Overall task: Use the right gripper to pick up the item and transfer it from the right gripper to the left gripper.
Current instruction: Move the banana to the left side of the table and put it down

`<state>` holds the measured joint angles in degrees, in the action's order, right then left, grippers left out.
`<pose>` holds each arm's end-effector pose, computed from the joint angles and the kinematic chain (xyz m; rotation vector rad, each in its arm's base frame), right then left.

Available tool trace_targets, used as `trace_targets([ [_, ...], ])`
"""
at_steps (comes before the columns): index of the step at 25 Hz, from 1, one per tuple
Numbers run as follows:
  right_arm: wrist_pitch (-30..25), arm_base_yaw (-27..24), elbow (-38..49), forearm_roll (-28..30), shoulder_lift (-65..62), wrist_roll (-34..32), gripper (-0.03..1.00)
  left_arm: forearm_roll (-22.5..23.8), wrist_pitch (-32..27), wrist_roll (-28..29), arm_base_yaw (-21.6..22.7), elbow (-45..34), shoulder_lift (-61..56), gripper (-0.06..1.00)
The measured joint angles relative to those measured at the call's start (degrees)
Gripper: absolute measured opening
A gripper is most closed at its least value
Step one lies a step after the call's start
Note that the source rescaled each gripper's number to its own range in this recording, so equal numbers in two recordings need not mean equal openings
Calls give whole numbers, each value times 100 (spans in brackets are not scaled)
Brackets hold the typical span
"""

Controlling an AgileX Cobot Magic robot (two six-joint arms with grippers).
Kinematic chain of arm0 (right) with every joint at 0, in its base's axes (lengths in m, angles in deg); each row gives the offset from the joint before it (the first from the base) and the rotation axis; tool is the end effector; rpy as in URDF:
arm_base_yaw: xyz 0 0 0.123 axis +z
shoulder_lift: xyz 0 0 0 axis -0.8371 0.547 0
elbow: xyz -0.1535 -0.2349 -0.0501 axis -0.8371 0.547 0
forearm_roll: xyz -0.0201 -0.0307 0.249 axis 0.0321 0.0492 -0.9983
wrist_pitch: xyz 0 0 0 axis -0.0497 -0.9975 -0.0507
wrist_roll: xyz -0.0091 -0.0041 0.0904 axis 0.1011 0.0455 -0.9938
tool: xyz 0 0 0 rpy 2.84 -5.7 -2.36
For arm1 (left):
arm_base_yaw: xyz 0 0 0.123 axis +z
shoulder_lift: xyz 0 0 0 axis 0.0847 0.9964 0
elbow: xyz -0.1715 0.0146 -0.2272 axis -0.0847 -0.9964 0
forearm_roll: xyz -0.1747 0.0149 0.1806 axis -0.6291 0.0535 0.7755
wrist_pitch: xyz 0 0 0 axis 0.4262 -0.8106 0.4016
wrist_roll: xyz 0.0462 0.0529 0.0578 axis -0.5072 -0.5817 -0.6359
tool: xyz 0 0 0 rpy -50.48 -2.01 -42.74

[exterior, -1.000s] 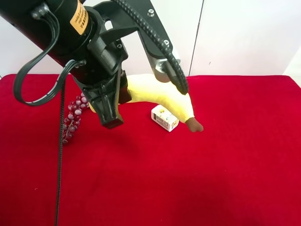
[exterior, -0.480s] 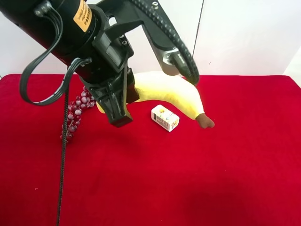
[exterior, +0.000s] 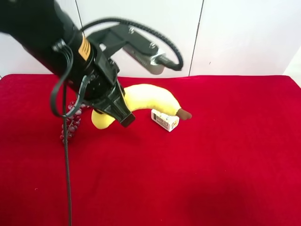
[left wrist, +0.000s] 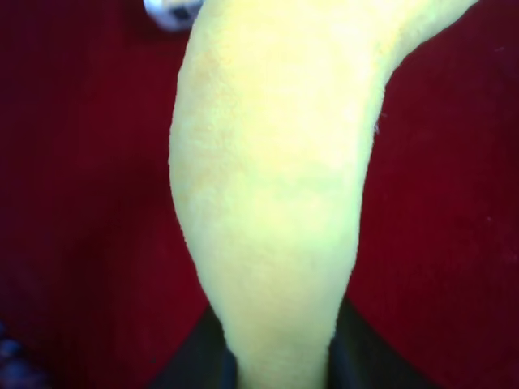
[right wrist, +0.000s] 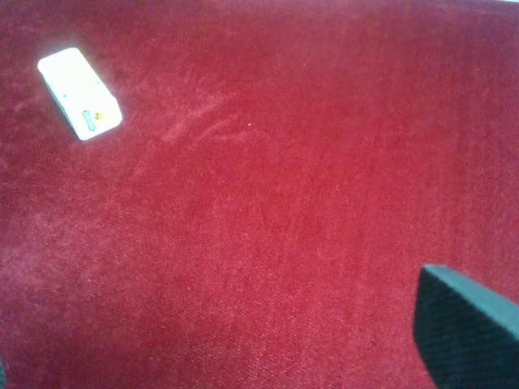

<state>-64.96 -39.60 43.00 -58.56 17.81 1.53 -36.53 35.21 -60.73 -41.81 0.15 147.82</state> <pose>-0.0025 -0.0024 0.2712 -0.3230 2.0450 0.1525 0.2170 -0.2253 0.2683 1.0778 2.4313 -0.2159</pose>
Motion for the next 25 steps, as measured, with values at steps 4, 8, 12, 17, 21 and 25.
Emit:
trace_targets([
  [4,0,0,0,0,0,0,100,-527,592,8,466,-523,217,0],
  [8,0,0,0,0,0,0,100,-921,1378,13,711,-1133,471,0],
  [12,0,0,0,0,0,0,100,-1215,2150,53,857,-1660,790,0],
  [17,0,0,0,0,0,0,100,-1538,2932,76,1051,-1926,1219,0],
  [21,0,0,0,6,0,0,100,-1577,3233,76,1141,-1926,1526,0],
  [25,0,0,0,6,0,0,100,-1579,3265,76,1141,-1926,1681,1],
])
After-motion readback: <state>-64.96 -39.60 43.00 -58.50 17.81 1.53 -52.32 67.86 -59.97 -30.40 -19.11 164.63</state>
